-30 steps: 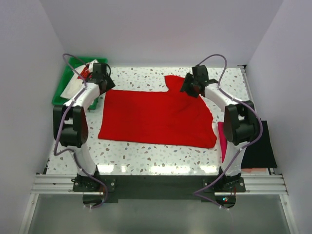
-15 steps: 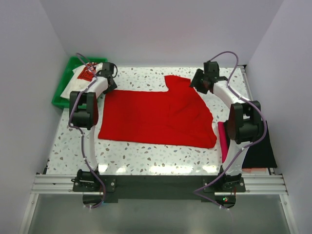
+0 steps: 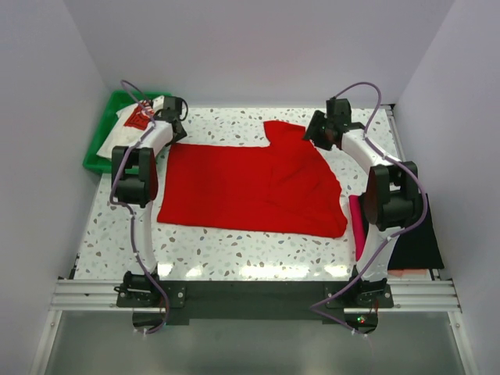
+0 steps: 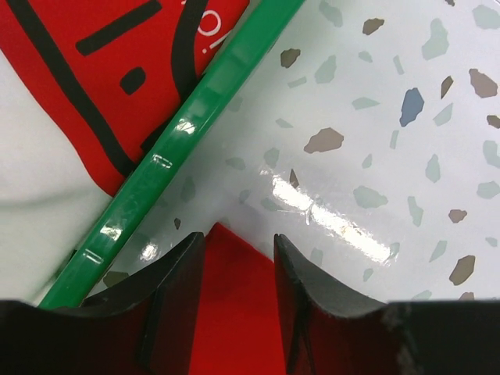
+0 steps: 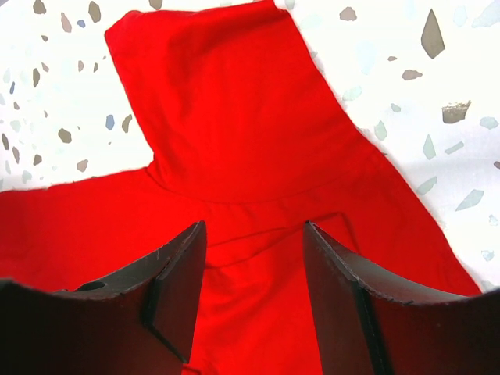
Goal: Fold and stack the t-shirts
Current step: Fold the tshirt
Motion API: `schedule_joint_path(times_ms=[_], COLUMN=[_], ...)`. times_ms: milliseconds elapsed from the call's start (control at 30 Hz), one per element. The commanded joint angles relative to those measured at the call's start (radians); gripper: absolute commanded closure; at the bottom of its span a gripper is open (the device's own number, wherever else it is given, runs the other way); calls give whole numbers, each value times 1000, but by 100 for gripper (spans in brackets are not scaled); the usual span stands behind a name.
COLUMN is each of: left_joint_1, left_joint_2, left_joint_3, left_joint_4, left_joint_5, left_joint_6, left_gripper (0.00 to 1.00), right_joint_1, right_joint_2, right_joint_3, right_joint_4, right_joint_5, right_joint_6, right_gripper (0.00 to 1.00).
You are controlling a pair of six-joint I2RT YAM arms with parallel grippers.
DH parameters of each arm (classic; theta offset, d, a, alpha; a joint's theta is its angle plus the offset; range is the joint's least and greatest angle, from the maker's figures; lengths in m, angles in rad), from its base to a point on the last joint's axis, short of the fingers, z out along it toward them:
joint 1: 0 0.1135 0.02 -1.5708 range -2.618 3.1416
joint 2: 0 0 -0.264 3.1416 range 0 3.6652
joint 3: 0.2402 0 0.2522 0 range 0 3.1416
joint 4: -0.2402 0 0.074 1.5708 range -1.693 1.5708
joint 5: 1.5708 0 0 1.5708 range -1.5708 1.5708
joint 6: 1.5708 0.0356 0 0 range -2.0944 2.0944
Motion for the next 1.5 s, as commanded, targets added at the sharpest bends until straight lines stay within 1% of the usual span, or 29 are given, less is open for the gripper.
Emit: schedule_joint_path(times_ms=[0,200,300,333,400,433,500,533,600,733,800,933,1000,1067,1133,1233,1333,1467], left_joint_1=[1,1,1,1,1,1,1,1,1,1,1,2,1,1,1,1,1,1], left_joint_2=[26,61,75,78,77,74,69,65,51,22,3,-12,-15,-17,-17,-17,-21,-25], left_joint_3=[52,68,69,69,69,68,62,59,51,26,6,-21,-35,-49,-57,-64,-73,-70], left_joint_4=[31,28,25,25,27,27,31,34,40,65,89,111,120,128,136,139,143,146], left_joint_5=[-33,-17,-14,-13,-5,0,9,13,15,26,30,52,58,69,75,76,78,76], left_joint_6=[31,33,34,34,36,36,37,39,39,54,60,59,53,50,46,46,46,50], left_gripper=[55,60,65,69,74,81,88,95,100,100,100,100,100,100,100,100,100,100], right_joint_1=[-7,-18,-29,-32,-37,-40,-41,-47,-50,-49,-50,-49,-49,-49,-49,-47,-46,-35], right_joint_2=[22,48,77,87,126,142,171,202,235,320,337,375,343,316,312,338,357,397], right_joint_3=[54,71,86,92,117,127,166,183,242,356,402,468,413,332,315,356,391,448], right_joint_4=[9,8,14,14,14,11,9,9,-12,-61,-84,-178,-166,-112,-97,-94,-40,1], right_joint_5=[-16,-21,-22,-22,-18,-16,-12,-5,19,74,100,171,183,182,171,150,105,90], right_joint_6=[-20,-23,-31,-40,-49,-59,-68,-77,-89,-131,-140,-138,-138,-135,-138,-148,-146,-151], right_gripper=[44,44,44,44,44,44,42,41,40,40,41,46,48,51,51,51,51,50])
